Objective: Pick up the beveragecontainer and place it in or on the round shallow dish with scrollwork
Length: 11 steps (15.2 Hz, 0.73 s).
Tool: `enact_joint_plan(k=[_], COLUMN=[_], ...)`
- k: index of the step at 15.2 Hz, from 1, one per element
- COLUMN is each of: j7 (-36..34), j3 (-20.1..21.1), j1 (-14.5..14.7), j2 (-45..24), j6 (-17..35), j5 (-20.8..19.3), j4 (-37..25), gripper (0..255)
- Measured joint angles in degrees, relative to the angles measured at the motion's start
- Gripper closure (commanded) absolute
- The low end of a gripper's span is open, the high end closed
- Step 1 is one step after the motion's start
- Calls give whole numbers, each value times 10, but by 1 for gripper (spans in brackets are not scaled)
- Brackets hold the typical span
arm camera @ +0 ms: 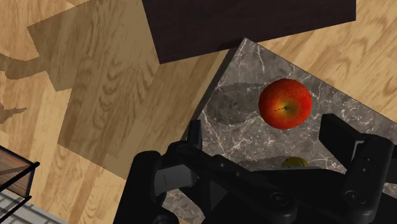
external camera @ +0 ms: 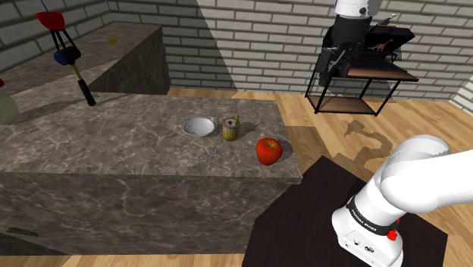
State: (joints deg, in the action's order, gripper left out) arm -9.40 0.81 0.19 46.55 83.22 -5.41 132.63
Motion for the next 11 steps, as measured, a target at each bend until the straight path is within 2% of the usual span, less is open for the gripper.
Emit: enact_joint_plan(k=[3, 11], j7=[-4, -28], j3=[1, 7], j1=[1, 5], j2=[-15, -131], j6=[20, 162], j5=[3, 19], j4=[4, 26], gripper=[0, 0])
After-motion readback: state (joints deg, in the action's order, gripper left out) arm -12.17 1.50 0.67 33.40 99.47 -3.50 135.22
